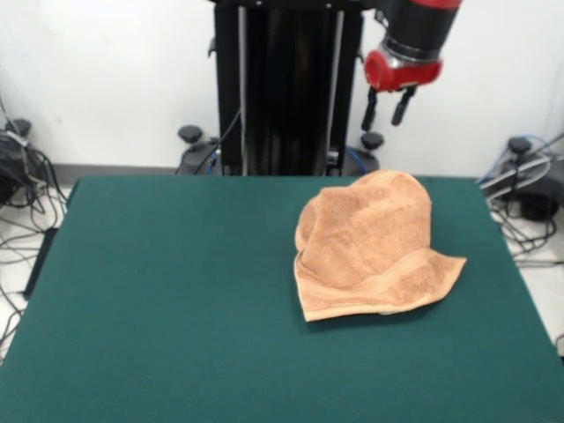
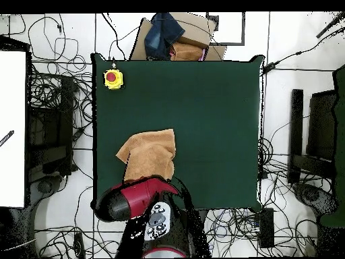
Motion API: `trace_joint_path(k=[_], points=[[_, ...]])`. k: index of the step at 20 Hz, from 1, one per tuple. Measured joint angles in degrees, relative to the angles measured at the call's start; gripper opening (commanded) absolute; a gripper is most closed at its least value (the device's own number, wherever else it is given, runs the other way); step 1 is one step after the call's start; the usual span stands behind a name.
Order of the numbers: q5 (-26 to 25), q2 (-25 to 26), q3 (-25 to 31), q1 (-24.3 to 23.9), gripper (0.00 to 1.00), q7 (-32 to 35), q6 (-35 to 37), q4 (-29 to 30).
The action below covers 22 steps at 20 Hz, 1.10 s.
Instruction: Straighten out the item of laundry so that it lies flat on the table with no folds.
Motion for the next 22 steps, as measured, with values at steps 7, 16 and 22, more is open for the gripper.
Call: trace_joint_path(k=[7, 16, 22], points=[[-3.3, 4.8, 0.0, -0.3, 1.00, 0.0, -6.1, -1.6], [-10.1, 14.7, 0.0, -1.4, 1.00, 0.0, -13.3, -8.2], [-12.3, 15.0, 0.1, -1.6, 1.00, 0.0, -13.3, -9.2]])
